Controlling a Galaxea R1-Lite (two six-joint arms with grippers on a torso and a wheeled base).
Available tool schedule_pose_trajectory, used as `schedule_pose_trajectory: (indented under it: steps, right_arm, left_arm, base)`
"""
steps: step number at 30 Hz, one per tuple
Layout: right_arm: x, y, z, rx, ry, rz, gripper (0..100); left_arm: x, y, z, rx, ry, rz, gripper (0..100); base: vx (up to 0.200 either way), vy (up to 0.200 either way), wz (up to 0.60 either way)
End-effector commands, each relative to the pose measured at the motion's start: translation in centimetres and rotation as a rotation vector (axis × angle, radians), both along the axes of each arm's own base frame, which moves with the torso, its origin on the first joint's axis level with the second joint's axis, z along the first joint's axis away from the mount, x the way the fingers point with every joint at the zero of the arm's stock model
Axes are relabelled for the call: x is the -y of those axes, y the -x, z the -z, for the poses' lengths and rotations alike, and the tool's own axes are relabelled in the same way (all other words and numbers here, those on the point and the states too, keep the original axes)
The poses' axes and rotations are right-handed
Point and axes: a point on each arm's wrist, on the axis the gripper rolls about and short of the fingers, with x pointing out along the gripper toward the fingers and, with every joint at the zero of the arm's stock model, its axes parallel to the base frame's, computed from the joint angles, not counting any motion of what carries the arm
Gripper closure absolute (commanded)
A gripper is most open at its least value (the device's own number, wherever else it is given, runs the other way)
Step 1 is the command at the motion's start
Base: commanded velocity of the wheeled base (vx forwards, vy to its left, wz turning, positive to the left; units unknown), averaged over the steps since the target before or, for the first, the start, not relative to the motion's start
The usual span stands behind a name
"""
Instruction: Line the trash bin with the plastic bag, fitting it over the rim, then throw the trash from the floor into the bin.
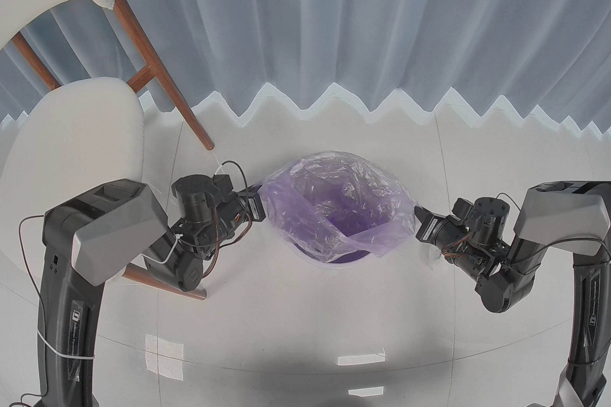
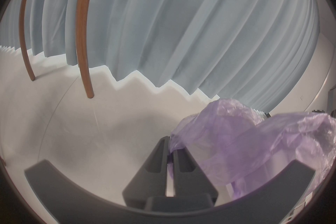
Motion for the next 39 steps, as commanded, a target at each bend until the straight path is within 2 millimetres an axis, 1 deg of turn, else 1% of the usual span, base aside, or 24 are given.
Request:
schedule_pose_trajectory:
  steps: [1,3,4,5,7,8,9,10,12,17,19,20,22,26,27,29,30,35,36,38,39]
  right_arm:
    - [0.4,1.5,1.1,-0.035,0.071,-0.036,100]
    - [0.5,1.8,1.1,-0.023,0.069,-0.054,100]
    - [0.5,1.8,1.1,-0.023,0.069,-0.054,100]
    - [0.6,2.4,1.3,-0.032,0.069,-0.074,100]
    - [0.7,3.1,1.6,-0.059,0.071,-0.105,100]
    - [0.7,3.1,1.6,-0.059,0.071,-0.105,100]
    - [0.7,3.2,1.8,-0.062,0.074,-0.123,100]
    - [0.7,3.1,1.8,-0.06,0.078,-0.124,100]
    - [0.7,3.0,1.7,-0.05,0.077,-0.122,100]
    - [0.7,2.3,1.3,-0.02,0.068,-0.116,100]
    - [0.6,2.1,1.2,-0.012,0.067,-0.115,100]
    - [0.5,2.1,1.1,-0.008,0.066,-0.114,100]
    - [0.5,1.9,1.0,-0.003,0.065,-0.113,100]
    - [0.4,1.8,0.9,0.004,0.064,-0.113,100]
    - [0.4,1.8,0.8,0.013,0.06,-0.114,0]
    - [0.3,1.5,0.3,0.044,0.045,-0.11,0]
    - [0.2,1.4,0.1,0.061,0.039,-0.109,0]
    - [0.3,1.0,-0.4,0.084,0.024,-0.101,0]
    - [0.3,1.0,-0.4,0.084,0.024,-0.101,0]
    - [0.4,0.8,-1.1,0.1,0.007,-0.089,0]
    - [0.5,0.8,-1.4,0.108,0.002,-0.087,0]
  left_arm:
    - [-0.2,2.0,1.8,-0.041,-0.014,0.015,100]
    - [-0.3,2.7,2.4,-0.051,-0.017,0.026,100]
    - [-0.3,2.7,2.4,-0.051,-0.017,0.026,100]
    - [-0.5,3.4,2.9,-0.054,-0.017,0.04,100]
    - [-0.7,4.1,3.5,-0.064,-0.02,0.051,100]
    - [-0.7,4.1,3.5,-0.064,-0.02,0.051,100]
    - [-0.9,4.6,4.2,-0.08,-0.029,0.053,100]
    - [-0.9,4.8,4.5,-0.086,-0.031,0.053,100]
    - [-1.2,5.1,4.6,-0.084,-0.028,0.049,100]
    - [-1.6,5.0,4.1,-0.043,-0.012,0.032,100]
    - [-1.5,4.8,3.8,-0.028,-0.008,0.026,100]
    - [-1.5,4.2,3.3,0.001,0.001,0.018,100]
    - [-1.5,3.8,2.8,0.023,0.008,0.009,100]
    - [-2.0,3.6,2.6,0.032,0.007,-0.018,100]
    - [-2.3,3.5,2.4,0.035,0.008,-0.024,100]
    - [-2.8,3.3,1.9,0.049,0.012,-0.038,100]
    - [-3.1,3.1,1.4,0.064,0.018,-0.046,0]
    - [-4.7,3.2,-0.9,0.099,0.051,-0.078,0]
    - [-4.7,3.2,-0.9,0.099,0.051,-0.078,0]
    - [-5.4,4.2,-1.9,0.087,0.061,-0.083,0]
    - [-5.5,4.8,-2.3,0.078,0.069,-0.078,0]
  base:
    - [0.0,0.0,0.0]
    - [0.0,0.0,0.0]
    - [0.0,0.0,0.0]
    - [0.0,0.0,0.0]
    - [0.0,0.0,0.0]
    - [0.0,0.0,0.0]
    - [0.0,0.0,0.0]
    - [0.0,0.0,0.0]
    - [0.0,0.0,0.0]
    - [0.0,0.0,0.0]
    - [0.0,0.0,0.0]
    - [0.0,0.0,0.0]
    - [0.0,0.0,0.0]
    - [0.0,0.0,0.0]
    - [0.0,0.0,0.0]
    - [0.0,0.0,0.0]
    - [0.0,0.0,0.0]
    - [0.0,0.0,0.0]
    - [0.0,0.0,0.0]
    - [0.0,0.0,0.0]
    - [0.0,0.0,0.0]
